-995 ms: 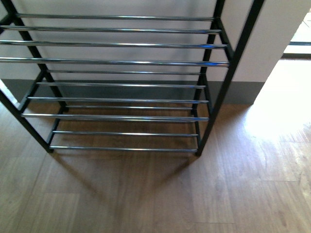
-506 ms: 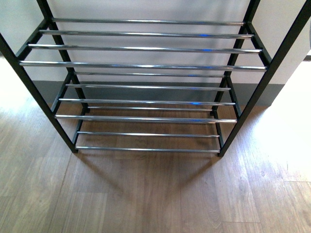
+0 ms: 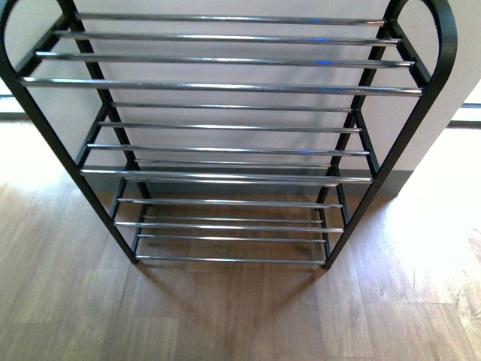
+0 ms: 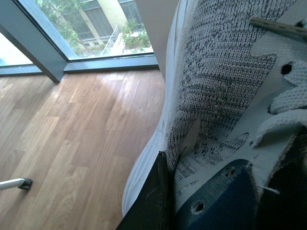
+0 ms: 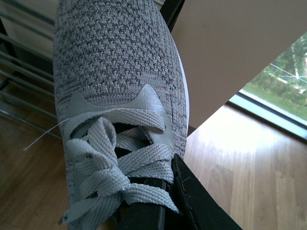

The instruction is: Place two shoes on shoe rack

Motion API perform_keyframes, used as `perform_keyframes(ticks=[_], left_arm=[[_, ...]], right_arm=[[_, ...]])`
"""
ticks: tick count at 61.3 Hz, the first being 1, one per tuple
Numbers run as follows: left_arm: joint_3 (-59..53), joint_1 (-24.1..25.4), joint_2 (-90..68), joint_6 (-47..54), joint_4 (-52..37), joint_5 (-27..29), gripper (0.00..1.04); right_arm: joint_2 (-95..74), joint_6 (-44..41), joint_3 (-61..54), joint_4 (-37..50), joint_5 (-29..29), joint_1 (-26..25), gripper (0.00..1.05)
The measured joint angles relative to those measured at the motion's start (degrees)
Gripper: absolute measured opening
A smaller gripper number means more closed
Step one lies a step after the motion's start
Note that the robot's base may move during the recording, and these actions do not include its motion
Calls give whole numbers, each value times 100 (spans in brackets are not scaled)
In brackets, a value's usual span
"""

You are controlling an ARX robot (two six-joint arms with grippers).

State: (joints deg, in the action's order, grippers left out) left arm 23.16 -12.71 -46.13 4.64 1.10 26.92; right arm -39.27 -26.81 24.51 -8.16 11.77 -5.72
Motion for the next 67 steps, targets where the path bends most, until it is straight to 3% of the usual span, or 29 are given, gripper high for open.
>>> perform_keyframes(ticks=[47, 52, 56, 60, 67], left_arm=[[2, 7, 2, -2, 0, 17, 2], [2, -17, 2, 2, 0, -59, 2], [2, -17, 2, 2, 0, -28, 2], [2, -15, 2, -2, 0, 7, 2], [2, -15, 2, 0, 0, 4, 2]], right_arm=[[-2, 0, 0, 0, 48, 2, 1], [92, 643, -374, 1102, 1344, -146, 1], [269, 1180, -378, 1268, 1471, 376, 1], [74, 1735, -109, 1325, 844, 1213, 1], [-756, 2485, 391, 1523, 223, 2020, 1]])
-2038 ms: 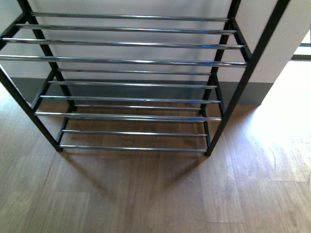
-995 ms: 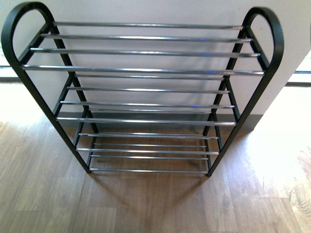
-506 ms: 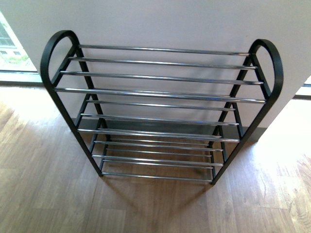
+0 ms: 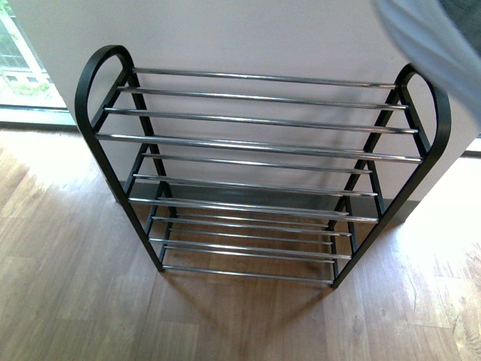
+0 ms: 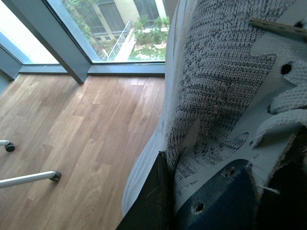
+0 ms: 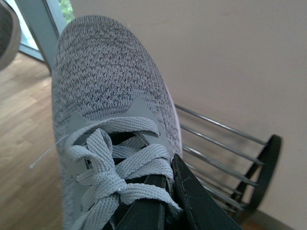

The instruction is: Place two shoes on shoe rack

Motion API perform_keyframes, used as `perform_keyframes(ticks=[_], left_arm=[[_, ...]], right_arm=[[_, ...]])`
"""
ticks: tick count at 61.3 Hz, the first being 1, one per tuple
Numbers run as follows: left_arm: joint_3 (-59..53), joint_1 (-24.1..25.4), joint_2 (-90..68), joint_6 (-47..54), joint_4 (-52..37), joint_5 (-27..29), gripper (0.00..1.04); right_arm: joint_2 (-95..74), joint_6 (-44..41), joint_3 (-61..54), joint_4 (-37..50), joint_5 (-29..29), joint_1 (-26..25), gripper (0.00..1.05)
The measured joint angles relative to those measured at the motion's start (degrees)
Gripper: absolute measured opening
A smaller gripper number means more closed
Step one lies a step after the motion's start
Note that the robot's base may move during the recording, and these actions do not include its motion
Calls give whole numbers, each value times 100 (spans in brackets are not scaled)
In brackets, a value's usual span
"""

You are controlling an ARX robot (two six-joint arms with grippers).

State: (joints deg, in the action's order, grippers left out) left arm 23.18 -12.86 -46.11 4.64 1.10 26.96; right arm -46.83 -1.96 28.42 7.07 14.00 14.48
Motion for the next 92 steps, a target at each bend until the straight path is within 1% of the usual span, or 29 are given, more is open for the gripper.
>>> perform_keyframes(ticks=[6, 14, 16, 21, 34, 48, 60, 71, 80, 92], left_arm=[[0, -2, 0, 0, 0, -33, 2], [0, 0, 0, 0, 0, -11, 2], [0, 0, 0, 0, 0, 4, 2], [0, 0, 0, 0, 0, -7, 2], [0, 0, 0, 0, 0, -9, 2], [0, 0, 0, 0, 0, -7, 2], [0, 0, 0, 0, 0, -7, 2], [0, 0, 0, 0, 0, -9, 2], [0, 0, 0, 0, 0, -7, 2], [0, 0, 0, 0, 0, -9, 2]], right_arm=[[-916, 474, 490, 315, -520, 455, 1], [-1930, 820, 1110, 542, -986, 750, 1], [-2374, 879, 1353, 612, -1196, 831, 1], [-3261, 988, 1849, 632, -1488, 861, 1], [-4741, 1012, 2726, 577, -1641, 852, 1], [-5930, 1141, 3550, 487, -1858, 627, 1], [-6717, 1040, 4164, 254, -2015, 160, 1], [-7077, 942, 4535, 26, -2203, -195, 1], [-7274, 684, 4780, -205, -2365, -470, 1], [-7281, 568, 4913, -380, -2472, -632, 1]])
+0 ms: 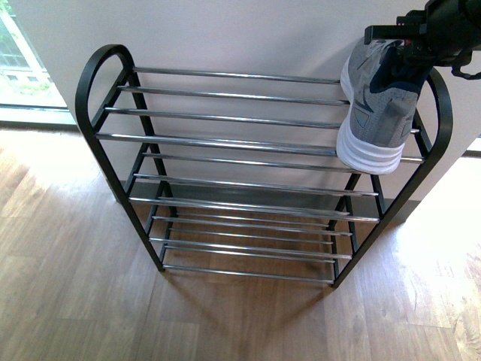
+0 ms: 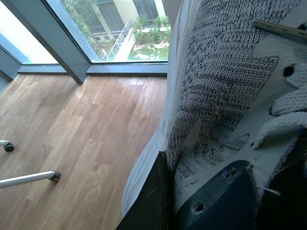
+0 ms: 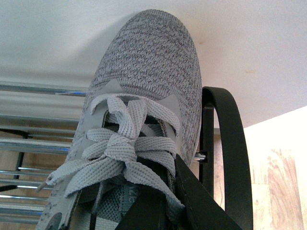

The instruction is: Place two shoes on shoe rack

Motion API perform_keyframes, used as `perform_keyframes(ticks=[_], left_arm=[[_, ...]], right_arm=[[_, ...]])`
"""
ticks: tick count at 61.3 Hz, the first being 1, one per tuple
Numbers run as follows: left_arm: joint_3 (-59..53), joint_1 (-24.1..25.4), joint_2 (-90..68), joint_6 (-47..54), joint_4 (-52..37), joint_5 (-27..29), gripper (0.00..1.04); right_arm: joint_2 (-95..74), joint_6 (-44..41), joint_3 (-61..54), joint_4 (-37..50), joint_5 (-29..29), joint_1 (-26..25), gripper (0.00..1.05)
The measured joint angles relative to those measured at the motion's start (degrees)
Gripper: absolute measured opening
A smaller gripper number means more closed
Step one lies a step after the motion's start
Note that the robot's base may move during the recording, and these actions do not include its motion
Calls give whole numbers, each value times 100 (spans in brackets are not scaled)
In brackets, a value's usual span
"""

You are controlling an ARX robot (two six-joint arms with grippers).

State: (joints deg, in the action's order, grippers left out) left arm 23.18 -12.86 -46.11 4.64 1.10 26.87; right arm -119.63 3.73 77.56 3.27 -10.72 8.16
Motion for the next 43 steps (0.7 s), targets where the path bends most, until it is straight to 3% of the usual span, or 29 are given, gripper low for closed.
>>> perform_keyframes(ticks=[20, 28, 36, 43], left_arm=[[0, 0, 0, 0, 0, 0, 2], [0, 0, 0, 0, 0, 0, 2], [0, 0, 0, 0, 0, 0, 2], [0, 0, 0, 0, 0, 0, 2]], right_arm=[[-22, -682, 234, -411, -26, -48, 3], [81, -640, 284, -658, 160, -52, 31], [758, -439, -17, -1362, 782, -83, 61], [1495, -448, -363, -1499, 1075, -236, 80]])
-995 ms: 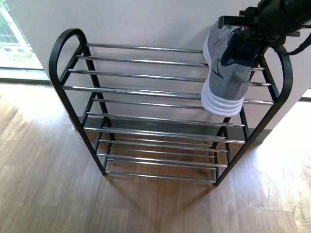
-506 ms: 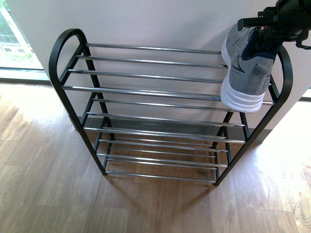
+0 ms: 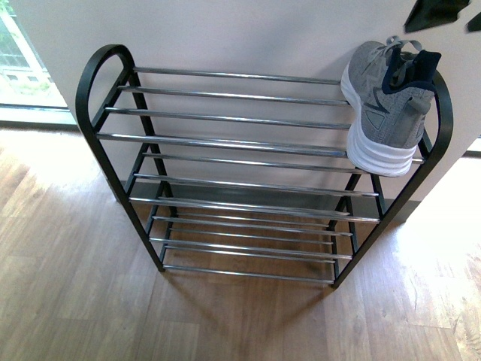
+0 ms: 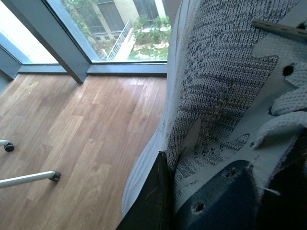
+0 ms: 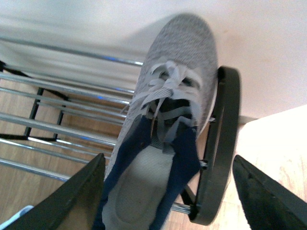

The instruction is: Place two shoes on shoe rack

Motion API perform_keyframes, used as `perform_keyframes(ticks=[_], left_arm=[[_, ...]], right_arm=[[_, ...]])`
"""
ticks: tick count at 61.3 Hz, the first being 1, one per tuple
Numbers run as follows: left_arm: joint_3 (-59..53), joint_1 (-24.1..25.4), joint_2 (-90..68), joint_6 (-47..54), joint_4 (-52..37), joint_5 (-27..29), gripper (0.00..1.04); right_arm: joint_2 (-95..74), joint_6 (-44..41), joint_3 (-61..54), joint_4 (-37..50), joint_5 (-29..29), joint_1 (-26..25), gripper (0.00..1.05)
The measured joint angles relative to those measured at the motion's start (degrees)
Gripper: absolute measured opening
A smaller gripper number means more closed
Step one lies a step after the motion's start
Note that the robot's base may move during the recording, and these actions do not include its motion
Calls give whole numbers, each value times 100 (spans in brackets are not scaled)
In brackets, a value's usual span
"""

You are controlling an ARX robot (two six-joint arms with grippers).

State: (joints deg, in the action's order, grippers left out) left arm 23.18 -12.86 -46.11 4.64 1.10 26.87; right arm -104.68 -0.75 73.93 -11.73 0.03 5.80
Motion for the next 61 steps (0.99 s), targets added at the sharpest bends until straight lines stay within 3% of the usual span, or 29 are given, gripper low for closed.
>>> perform_keyframes(ticks=[8, 28, 44, 50, 55, 61], left_arm=[[0, 0, 0, 0, 0, 2, 2], [0, 0, 0, 0, 0, 0, 2], [0, 0, 0, 0, 0, 2, 2], [0, 0, 0, 0, 0, -2, 2], [-2, 0, 0, 0, 0, 0, 2], [0, 0, 0, 0, 0, 0, 2]], right_arm=[[763, -234, -188, 114, -20, -396, 97], [2028, -815, -975, 483, 251, -1517, 96], [2675, -1038, -1764, 601, 651, -1878, 95], [2874, -516, -2647, 2673, 1141, -1869, 82], [3117, -260, -3434, 4035, 1119, -1755, 69], [3449, -122, -4092, 4846, 1012, -1622, 55]])
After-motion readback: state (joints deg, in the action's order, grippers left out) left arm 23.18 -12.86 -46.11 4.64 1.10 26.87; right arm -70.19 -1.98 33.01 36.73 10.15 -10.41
